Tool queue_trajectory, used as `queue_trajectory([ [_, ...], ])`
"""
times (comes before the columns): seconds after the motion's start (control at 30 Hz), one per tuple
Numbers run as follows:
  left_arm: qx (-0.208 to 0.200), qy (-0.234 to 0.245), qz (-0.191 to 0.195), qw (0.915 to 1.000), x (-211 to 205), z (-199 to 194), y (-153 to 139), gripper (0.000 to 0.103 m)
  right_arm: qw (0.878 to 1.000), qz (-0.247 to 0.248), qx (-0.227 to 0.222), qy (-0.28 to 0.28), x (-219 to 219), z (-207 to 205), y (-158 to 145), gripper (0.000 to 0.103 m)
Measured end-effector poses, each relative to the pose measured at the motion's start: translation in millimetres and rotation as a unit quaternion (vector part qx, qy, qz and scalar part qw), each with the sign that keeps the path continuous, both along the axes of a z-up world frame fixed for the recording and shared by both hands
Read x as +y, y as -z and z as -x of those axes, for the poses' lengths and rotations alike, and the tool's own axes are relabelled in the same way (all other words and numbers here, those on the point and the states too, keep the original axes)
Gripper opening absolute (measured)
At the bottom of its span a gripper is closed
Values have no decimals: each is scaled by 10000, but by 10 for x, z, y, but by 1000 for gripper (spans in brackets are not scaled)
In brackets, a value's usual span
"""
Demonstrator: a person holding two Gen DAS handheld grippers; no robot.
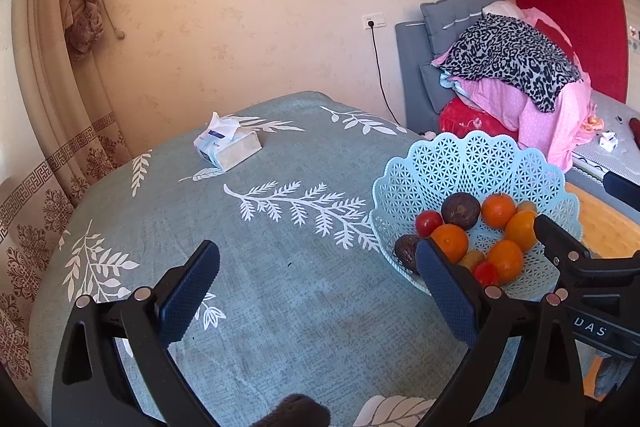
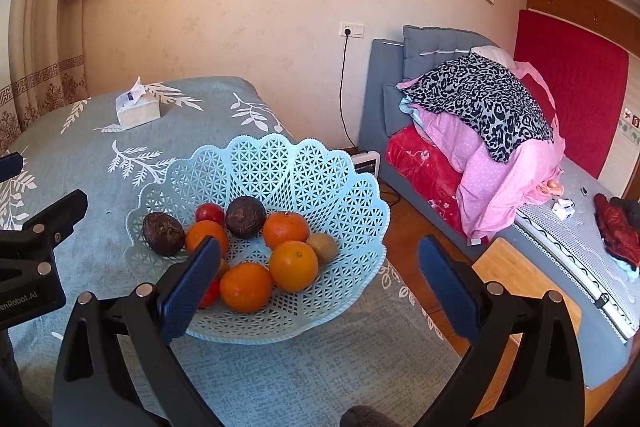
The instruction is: Organize fruits
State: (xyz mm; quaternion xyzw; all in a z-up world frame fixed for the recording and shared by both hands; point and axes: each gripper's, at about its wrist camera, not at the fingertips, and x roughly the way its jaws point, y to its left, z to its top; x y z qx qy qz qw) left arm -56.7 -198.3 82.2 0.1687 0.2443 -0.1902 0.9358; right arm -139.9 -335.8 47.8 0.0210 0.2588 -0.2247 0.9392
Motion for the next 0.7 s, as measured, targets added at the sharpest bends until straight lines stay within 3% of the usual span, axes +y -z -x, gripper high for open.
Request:
queue_trajectory([
  [0.7, 101, 103, -291, 9995, -197, -19, 126, 98, 9998, -164, 82, 122, -147, -2, 107, 100],
])
